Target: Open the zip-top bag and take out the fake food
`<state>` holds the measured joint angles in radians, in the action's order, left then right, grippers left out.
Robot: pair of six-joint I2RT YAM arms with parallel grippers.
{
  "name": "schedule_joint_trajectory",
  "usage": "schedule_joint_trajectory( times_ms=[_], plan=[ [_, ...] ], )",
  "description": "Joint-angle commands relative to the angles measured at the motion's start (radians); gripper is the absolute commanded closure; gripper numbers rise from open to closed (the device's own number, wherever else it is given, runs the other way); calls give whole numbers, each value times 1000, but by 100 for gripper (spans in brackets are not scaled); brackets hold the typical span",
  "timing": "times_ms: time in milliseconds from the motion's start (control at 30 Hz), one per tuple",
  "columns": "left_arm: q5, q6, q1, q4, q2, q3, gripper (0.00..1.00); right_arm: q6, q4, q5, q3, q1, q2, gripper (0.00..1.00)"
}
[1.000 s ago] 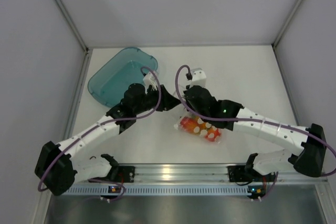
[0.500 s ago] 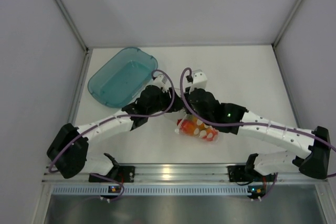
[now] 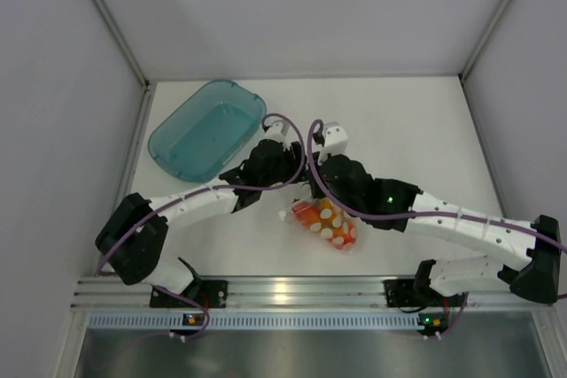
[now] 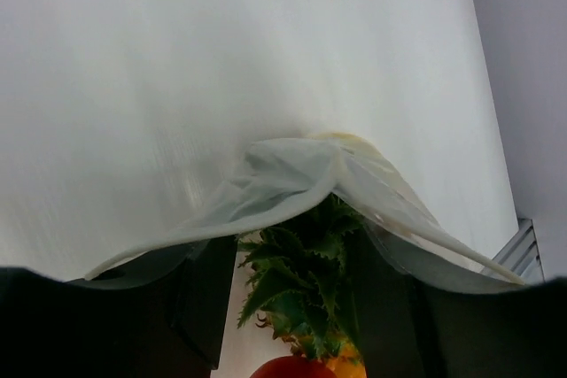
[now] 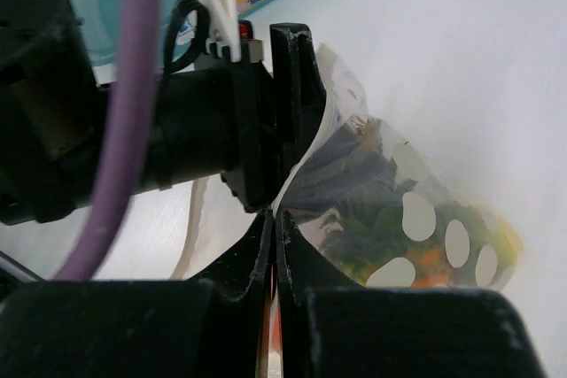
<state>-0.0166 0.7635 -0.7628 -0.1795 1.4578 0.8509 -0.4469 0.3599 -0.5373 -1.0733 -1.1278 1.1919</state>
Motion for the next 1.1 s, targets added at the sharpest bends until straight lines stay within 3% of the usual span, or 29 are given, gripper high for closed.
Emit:
schedule_joint_trajectory(
  times_ms=[0, 67, 100, 133, 233, 467, 833, 1067],
  plan=[
    [1, 19, -7, -67, 55, 42, 50, -9, -81, 10, -5, -35, -40, 100],
    [47, 25, -10, -104, 64, 37, 61, -10, -76, -7, -4, -33, -40, 100],
    [52, 33, -13, -109, 67, 36, 79, -13, -69, -30, -1, -33, -38, 100],
    [50, 34, -15, -109, 68, 34, 86, -15, -67, -42, 3, -33, -37, 100],
    [50, 33, -23, -120, 49, 24, 100, -19, -43, -102, 12, -33, -31, 100],
    [112, -3, -27, -173, -72, -30, 100, -41, 85, -256, -52, -30, 44, 100],
    [138, -36, -27, -179, -260, -72, 100, -79, 243, -325, -207, -35, 181, 100],
    [-31, -116, -27, -175, -220, -46, 100, -67, 264, -331, -267, -87, 195, 100]
  ],
)
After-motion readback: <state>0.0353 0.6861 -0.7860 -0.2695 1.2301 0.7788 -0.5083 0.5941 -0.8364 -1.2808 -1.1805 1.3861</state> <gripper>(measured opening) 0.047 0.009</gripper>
